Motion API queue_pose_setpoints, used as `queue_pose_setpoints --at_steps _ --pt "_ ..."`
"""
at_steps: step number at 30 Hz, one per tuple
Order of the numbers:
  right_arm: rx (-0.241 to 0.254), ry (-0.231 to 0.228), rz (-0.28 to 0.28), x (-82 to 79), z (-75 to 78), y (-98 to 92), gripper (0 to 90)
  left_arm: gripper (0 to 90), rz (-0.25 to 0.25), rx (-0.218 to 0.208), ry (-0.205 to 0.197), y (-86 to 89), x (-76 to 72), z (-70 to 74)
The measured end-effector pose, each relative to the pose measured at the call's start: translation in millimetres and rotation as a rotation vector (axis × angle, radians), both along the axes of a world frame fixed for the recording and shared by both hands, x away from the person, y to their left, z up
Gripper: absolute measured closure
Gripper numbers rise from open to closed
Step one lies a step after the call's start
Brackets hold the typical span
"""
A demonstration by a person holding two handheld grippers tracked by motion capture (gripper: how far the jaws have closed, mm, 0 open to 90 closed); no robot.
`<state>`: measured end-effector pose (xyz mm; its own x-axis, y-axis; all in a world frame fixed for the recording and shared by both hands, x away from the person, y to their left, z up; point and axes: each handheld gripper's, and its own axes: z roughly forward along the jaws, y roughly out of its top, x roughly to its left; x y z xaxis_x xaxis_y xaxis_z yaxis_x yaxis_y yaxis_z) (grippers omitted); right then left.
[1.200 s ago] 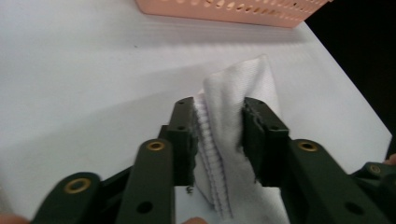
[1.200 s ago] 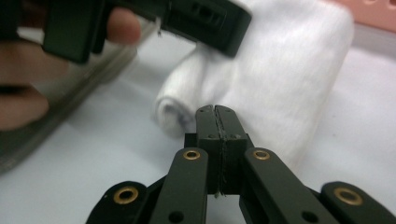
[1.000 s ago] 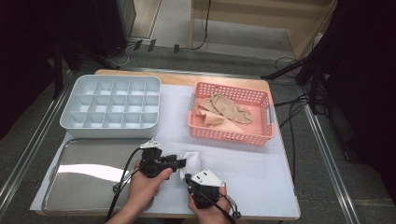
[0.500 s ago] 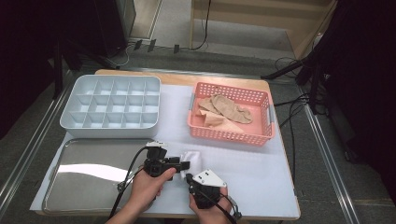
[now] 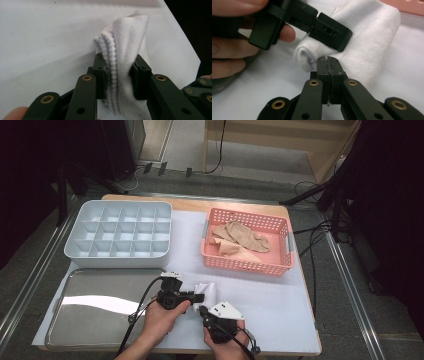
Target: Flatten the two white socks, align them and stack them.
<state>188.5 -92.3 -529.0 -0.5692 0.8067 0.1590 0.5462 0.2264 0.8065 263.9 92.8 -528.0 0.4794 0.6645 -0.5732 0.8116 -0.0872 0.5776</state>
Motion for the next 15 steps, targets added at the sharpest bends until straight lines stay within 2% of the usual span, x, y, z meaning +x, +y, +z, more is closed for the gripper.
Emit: queue_pose_setpoints --at_steps 3,5,8,10,12,15 --pt "0.026 -0.019 0.005 -1.6 5.3 -4.9 85.2 73.7 -0.004 0.007 -0.033 0.1 -2.4 2.2" --pt "0.047 -0.034 0.001 -2.8 9.9 -10.2 83.7 74.4 0.003 0.024 -0.073 1.1 -5.5 6.2" --pt "0.086 -0.053 -0.014 -4.4 17.8 -21.0 78.9 74.7 0.023 0.014 -0.105 6.3 -8.4 10.9" --pt "0.102 -0.073 -0.023 -4.3 22.6 -28.6 72.2 74.7 0.024 0.021 -0.120 9.7 -9.3 12.4" --pt "0.111 -0.087 -0.031 -2.0 25.7 -35.5 61.9 74.7 0.027 0.028 -0.133 13.7 -10.4 13.4" --pt "0.109 -0.091 -0.065 2.6 28.9 -44.8 48.3 74.7 0.039 0.030 -0.154 20.8 -12.2 16.0"
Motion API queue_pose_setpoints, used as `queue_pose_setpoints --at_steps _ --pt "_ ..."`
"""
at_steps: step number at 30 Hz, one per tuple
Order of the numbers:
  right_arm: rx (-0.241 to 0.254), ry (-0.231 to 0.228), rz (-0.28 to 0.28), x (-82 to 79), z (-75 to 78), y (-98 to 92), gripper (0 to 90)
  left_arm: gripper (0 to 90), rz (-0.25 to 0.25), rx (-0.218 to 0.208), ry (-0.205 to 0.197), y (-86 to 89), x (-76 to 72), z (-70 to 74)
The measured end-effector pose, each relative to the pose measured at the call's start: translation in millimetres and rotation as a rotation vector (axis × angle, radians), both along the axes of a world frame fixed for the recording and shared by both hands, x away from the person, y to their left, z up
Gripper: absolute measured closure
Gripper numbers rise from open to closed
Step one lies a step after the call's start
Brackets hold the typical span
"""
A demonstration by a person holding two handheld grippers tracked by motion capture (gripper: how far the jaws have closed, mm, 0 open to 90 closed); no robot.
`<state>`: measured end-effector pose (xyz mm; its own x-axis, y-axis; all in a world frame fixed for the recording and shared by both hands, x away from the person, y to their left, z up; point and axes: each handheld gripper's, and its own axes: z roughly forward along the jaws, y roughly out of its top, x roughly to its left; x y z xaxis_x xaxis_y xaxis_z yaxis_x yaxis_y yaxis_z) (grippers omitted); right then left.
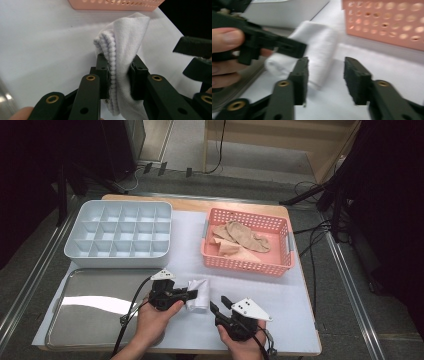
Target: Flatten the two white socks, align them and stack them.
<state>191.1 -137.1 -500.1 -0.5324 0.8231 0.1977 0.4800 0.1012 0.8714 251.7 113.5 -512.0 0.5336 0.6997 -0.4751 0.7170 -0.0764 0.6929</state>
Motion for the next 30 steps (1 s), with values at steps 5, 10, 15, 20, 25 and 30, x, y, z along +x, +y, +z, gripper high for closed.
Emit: queue_pose_setpoints --at_steps 5,10,15,20,25,30 --pt "0.002 0.032 -0.049 9.9 2.7 -14.9 22.6 74.6 0.021 0.001 -0.033 12.3 -2.1 6.8" --pt "0.014 0.059 -0.100 19.3 4.2 -31.6 14.4 74.6 0.040 0.002 -0.052 23.4 -2.7 11.9" --pt "-0.019 0.077 -0.134 24.0 2.0 -55.9 14.8 74.6 0.053 -0.001 -0.066 29.9 -2.5 15.3" --pt "-0.027 0.075 -0.171 25.3 -2.7 -83.8 14.9 74.6 0.067 0.001 -0.072 35.6 -1.2 18.2" --pt "-0.016 0.065 -0.229 29.4 -3.2 -109.6 14.9 74.5 0.087 0.001 -0.085 42.0 -1.5 21.9" --pt "-0.026 0.051 -0.260 31.3 -8.1 -122.9 14.9 74.4 0.115 0.000 -0.107 50.1 -3.1 27.0"
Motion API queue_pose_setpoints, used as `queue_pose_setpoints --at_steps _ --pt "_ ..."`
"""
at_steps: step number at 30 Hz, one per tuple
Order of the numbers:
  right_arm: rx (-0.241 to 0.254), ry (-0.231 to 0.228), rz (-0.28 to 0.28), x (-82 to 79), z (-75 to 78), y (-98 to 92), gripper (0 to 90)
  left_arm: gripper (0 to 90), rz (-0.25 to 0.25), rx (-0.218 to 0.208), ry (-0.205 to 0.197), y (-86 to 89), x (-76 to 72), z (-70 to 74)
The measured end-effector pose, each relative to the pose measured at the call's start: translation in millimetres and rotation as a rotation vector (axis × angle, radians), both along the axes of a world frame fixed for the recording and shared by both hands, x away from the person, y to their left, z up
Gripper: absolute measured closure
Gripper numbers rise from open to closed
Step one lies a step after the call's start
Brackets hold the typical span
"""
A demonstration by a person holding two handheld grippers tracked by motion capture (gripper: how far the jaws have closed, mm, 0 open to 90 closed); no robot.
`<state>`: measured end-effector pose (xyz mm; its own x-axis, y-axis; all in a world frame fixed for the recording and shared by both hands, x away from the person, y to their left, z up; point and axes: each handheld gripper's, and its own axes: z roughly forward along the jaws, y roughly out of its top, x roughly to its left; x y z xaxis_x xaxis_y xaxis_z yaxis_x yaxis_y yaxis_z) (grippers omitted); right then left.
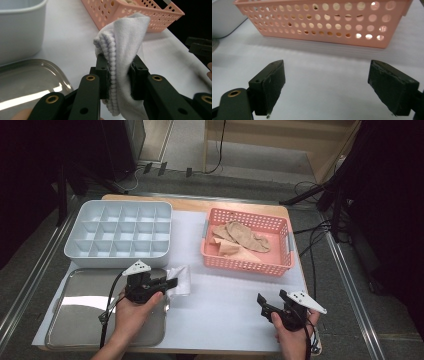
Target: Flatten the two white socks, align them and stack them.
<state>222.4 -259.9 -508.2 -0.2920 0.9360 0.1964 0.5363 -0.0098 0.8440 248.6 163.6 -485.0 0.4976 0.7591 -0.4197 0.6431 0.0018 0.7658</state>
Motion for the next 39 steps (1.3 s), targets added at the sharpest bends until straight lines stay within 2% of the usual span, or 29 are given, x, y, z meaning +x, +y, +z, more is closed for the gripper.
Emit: queue_pose_setpoints --at_steps 5,10,15,23,33,37,39 --pt "-0.017 -0.016 0.014 0.4 -4.2 -1.5 14.9 74.4 0.030 0.010 -0.037 10.5 -1.5 5.4" --pt "-0.040 -0.032 0.020 0.9 -9.0 -1.4 14.9 74.3 0.057 0.000 -0.065 22.6 0.6 16.5" --pt "-0.016 -0.018 0.009 3.2 -13.3 -5.4 15.1 74.2 0.080 -0.002 -0.087 31.3 1.9 24.5" --pt "-0.014 -0.016 0.004 2.2 -13.7 -5.0 15.3 74.2 0.112 -0.023 -0.097 43.9 8.8 31.5" --pt "0.000 -0.008 -0.004 0.4 -12.8 -5.9 15.4 74.0 0.166 -0.045 -0.129 62.3 28.0 51.7" --pt "-0.003 -0.006 -0.001 0.1 -13.6 -4.7 15.6 73.9 0.196 -0.049 -0.137 68.4 37.8 52.8" --pt "-0.006 -0.007 0.008 -0.4 -14.1 -3.0 15.6 73.8 0.215 -0.027 -0.133 70.7 45.5 50.0"
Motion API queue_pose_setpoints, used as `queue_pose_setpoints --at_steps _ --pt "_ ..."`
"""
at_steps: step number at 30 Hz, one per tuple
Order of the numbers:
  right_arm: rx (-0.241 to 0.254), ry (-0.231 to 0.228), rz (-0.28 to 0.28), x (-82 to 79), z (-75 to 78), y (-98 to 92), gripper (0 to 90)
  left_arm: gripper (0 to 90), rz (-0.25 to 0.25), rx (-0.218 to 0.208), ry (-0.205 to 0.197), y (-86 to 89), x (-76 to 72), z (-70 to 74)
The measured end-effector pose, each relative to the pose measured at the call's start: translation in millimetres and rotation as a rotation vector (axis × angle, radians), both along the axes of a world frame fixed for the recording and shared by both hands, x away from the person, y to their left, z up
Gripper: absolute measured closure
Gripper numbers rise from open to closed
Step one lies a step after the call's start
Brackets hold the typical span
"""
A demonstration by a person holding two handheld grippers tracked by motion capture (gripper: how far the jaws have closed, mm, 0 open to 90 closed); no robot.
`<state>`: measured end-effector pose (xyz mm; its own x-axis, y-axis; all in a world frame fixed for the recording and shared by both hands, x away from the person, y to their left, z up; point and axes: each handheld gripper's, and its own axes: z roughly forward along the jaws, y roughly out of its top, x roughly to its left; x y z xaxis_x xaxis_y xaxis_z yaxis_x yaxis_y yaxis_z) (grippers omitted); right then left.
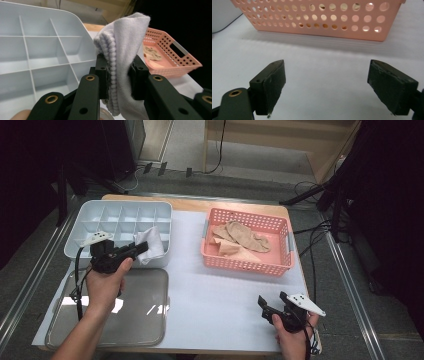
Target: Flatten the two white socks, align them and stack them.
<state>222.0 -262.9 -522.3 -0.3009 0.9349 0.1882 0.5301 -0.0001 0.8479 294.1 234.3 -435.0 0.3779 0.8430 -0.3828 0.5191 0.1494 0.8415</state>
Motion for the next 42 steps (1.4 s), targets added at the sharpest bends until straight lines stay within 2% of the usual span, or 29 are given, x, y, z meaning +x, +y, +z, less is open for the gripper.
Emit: queue_pose_setpoints --at_steps 5,11,13,16,18,20,23,25,28,29,32,34,36,38,40,42 --pt "0.002 0.005 0.006 0.1 -0.2 1.9 15.6 73.7 0.045 0.031 0.013 -1.9 18.2 -9.7" --pt "0.008 0.003 0.004 -0.1 -0.3 0.2 15.7 73.4 0.072 0.056 0.020 -8.0 32.7 -16.3" --pt "0.011 0.003 0.006 -0.3 -0.4 0.3 15.7 73.3 0.087 0.086 0.024 -14.2 40.4 -20.7" --pt "0.011 0.007 0.009 -0.3 -0.8 0.9 15.8 72.8 0.101 0.109 0.032 -21.4 46.2 -27.0" --pt "0.009 0.008 0.010 -0.2 -1.1 1.4 15.8 72.5 0.116 0.148 0.039 -26.0 49.5 -32.1" --pt "0.005 0.008 0.011 -0.2 -1.5 2.1 16.1 72.4 0.107 0.165 0.057 -30.0 51.9 -37.4" --pt "0.001 0.008 0.011 -0.3 -1.6 2.4 16.2 72.4 0.104 0.199 0.044 -36.0 49.8 -41.1" --pt "0.007 0.007 0.013 0.1 -1.8 1.6 16.3 72.2 0.097 0.202 0.050 -36.6 49.6 -41.4" --pt "0.011 0.009 0.007 0.3 -1.9 1.1 16.4 71.1 0.050 0.207 0.086 -36.5 49.7 -42.0" --pt "0.012 0.009 0.006 0.3 -1.9 1.1 16.4 70.5 0.021 0.211 0.113 -36.3 50.5 -42.2" --pt "0.016 0.009 0.005 0.5 -1.8 0.7 16.4 66.2 0.002 0.195 0.143 -32.6 51.2 -38.7" --pt "0.022 0.009 0.005 0.4 -1.5 0.0 16.4 54.4 0.029 0.165 0.134 -27.5 50.3 -34.3" --pt "0.025 0.007 0.003 0.3 -1.3 -0.8 16.4 42.6 0.067 0.132 0.109 -23.5 49.9 -29.2" --pt "0.032 0.009 0.001 0.3 -1.6 -1.5 16.4 37.1 0.068 0.120 0.109 -22.6 53.6 -23.9" --pt "0.036 0.010 -0.002 0.5 -1.7 -1.9 16.4 39.4 0.046 0.115 0.121 -25.1 60.4 -20.2" --pt "0.038 0.010 -0.002 0.6 -1.7 -2.1 16.4 50.7 0.029 0.124 0.144 -28.3 66.7 -19.6"
